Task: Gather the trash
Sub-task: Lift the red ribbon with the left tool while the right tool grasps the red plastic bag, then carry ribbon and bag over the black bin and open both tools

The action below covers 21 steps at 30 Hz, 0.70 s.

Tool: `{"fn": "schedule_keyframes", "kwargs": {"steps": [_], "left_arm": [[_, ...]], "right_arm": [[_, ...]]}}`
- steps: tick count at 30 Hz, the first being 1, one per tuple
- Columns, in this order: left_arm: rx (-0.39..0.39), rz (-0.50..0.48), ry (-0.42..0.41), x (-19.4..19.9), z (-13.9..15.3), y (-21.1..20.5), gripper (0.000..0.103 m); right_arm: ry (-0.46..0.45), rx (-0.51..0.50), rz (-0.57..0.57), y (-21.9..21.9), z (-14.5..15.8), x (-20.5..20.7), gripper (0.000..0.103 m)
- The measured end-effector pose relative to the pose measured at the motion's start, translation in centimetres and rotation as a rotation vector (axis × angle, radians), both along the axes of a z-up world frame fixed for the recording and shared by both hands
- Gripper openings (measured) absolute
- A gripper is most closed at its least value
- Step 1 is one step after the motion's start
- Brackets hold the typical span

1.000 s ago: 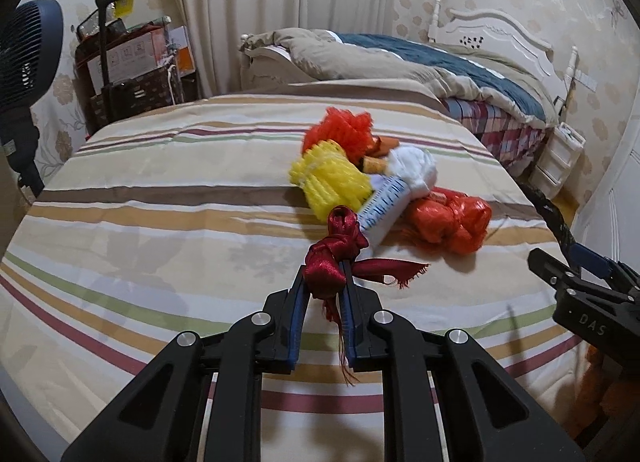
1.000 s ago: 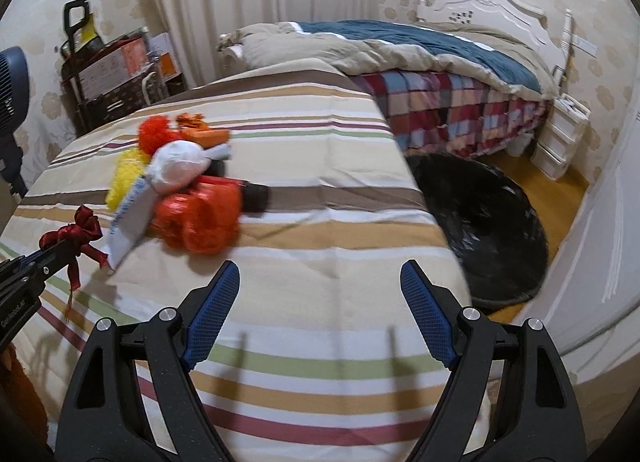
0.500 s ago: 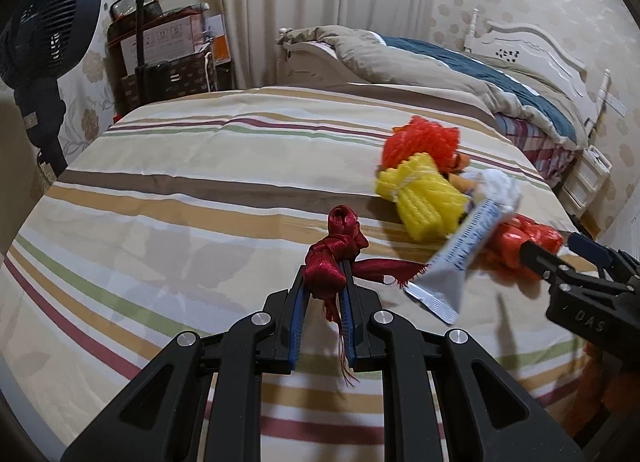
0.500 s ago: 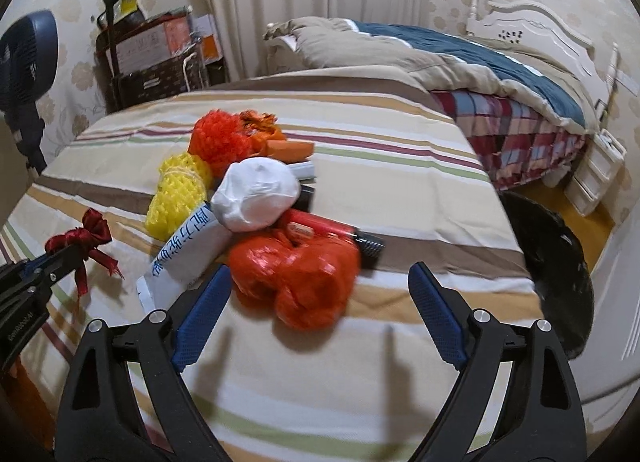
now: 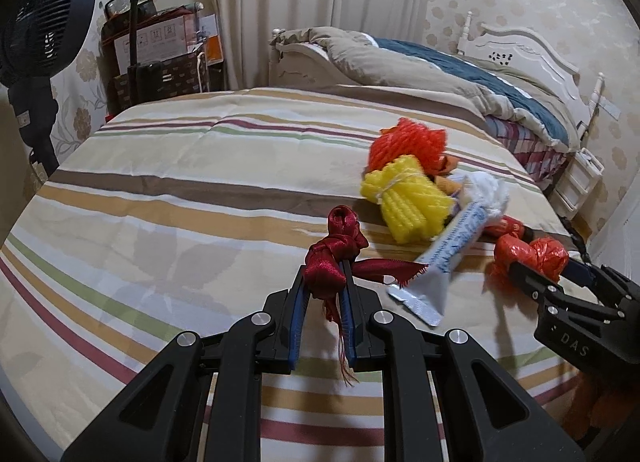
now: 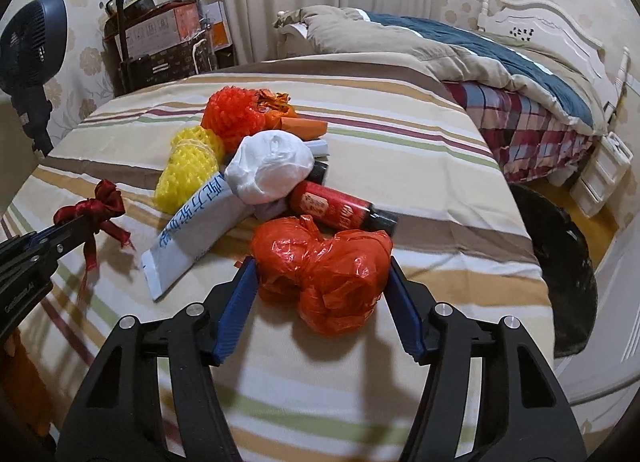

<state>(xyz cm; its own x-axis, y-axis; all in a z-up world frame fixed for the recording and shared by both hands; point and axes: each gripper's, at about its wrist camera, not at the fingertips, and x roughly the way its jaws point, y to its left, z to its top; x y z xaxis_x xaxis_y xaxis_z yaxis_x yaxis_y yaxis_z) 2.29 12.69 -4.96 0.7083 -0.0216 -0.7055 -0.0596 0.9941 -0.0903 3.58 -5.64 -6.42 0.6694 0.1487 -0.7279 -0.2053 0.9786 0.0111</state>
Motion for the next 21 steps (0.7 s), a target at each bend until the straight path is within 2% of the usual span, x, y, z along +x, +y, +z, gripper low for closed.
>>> {"fn": "schedule_keyframes", "kwargs": {"steps": [6,10,21], "left_arm": [[-0.013,-0.047,-0.036,-0.6,1.4,-1.8,0.017],[-0.009,-0.104,-0.071,-0.5,2.5,-4.0,0.017],[-0.018,-0.29,-0.13,3.3,4.0,-13.1,0.017]], "right_arm": [[-0.047,0.004,-0.046,-2.3,1.6,-1.6,0.061],[-0.078,0.01,-0.119,-5.6,2.8,-2.1,0.061],[-0.123,-0.024,-0.327,-14.6,3.4,-0.6,0.061]]}}
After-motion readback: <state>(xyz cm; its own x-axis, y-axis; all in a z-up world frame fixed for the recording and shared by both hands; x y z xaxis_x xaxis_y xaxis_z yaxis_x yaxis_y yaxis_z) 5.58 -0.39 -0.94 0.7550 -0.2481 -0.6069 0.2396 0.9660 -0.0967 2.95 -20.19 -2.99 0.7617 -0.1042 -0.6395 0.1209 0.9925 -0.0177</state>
